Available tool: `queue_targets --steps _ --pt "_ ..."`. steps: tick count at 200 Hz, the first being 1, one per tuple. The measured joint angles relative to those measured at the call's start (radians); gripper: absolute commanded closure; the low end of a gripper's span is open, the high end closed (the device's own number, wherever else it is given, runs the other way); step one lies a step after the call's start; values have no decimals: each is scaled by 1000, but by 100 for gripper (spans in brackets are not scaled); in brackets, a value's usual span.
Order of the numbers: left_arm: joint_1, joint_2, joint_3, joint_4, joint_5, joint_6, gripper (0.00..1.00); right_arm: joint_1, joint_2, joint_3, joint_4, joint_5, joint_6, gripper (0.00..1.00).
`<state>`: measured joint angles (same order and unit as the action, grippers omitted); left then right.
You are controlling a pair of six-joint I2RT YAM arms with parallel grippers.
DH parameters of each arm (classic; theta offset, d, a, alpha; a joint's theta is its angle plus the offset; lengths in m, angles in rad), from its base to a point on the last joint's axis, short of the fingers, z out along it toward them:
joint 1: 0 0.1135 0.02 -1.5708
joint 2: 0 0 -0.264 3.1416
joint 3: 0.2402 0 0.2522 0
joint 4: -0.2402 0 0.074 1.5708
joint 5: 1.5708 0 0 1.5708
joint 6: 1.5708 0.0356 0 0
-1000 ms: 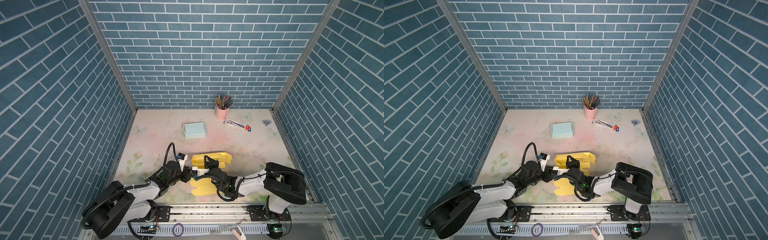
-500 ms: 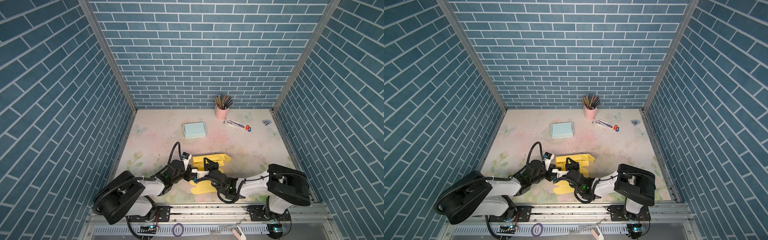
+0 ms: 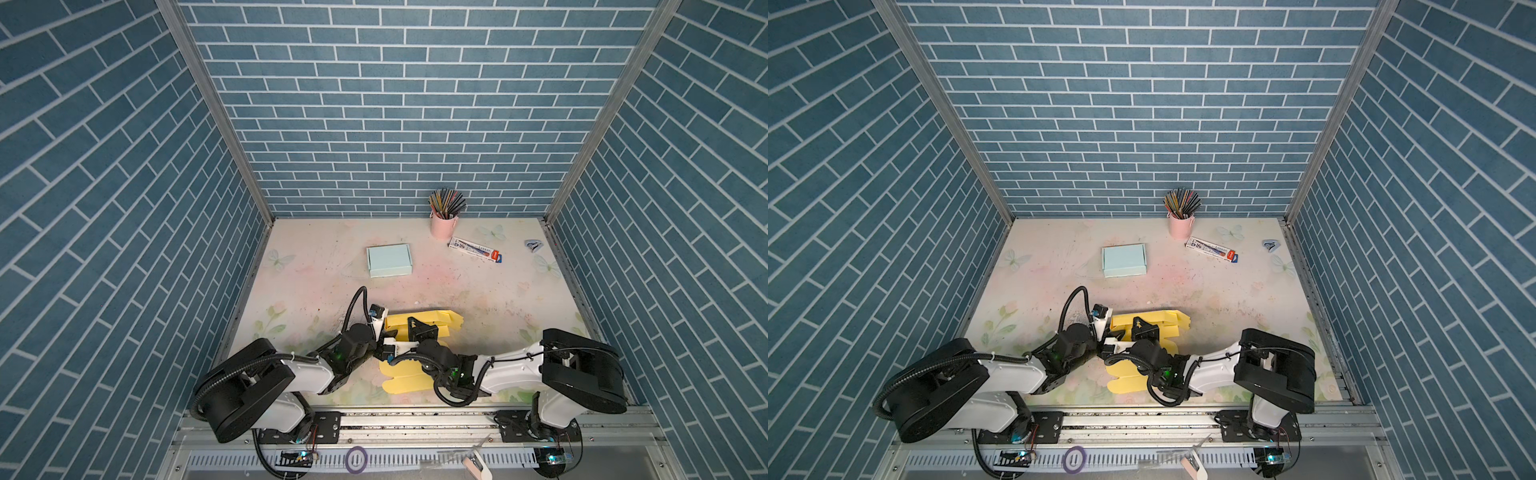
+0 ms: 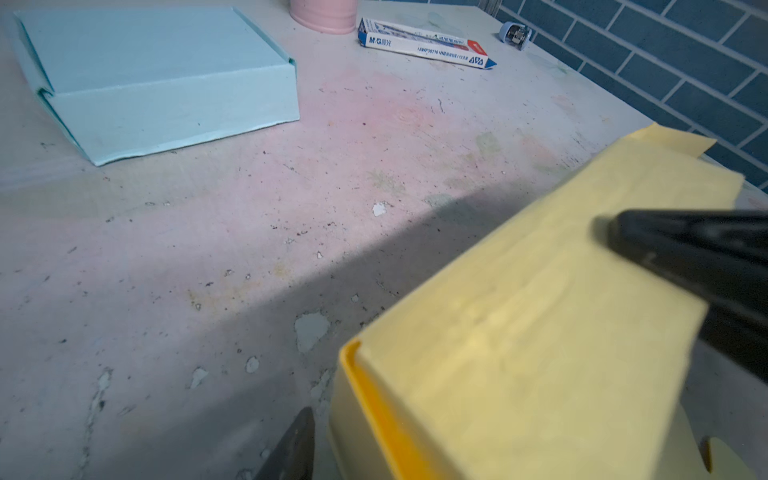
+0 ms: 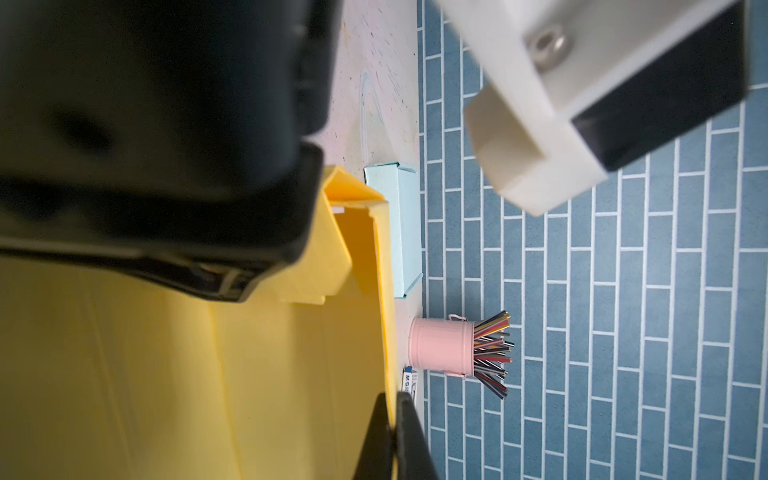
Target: Fold the paper box
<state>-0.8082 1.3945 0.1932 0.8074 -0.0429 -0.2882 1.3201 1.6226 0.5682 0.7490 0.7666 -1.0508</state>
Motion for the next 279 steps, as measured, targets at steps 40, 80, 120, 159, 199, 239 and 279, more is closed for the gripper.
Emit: queue_targets --steps 40,80,120,159,199,239,279 --pt "-37 18 3 21 -71 13 60 2 0 9 -17 0 7 100" --pt "-93 10 3 3 -172 13 60 10 0 9 -17 5 8 100" --pt "-122 -39 -2 -38 -230 8 55 19 6 15 -16 7 8 100" --pt "-139 -93 -28 -53 -252 -12 54 32 8 17 -8 2 16 100" --pt "-149 -112 -47 -58 -275 -33 61 35 22 16 22 -5 14 100" --pt "-154 -117 -47 -82 -293 -39 48 31 31 16 42 -4 14 100" --pt "-159 -129 -48 -106 -292 -27 44 13 35 16 64 8 7 100"
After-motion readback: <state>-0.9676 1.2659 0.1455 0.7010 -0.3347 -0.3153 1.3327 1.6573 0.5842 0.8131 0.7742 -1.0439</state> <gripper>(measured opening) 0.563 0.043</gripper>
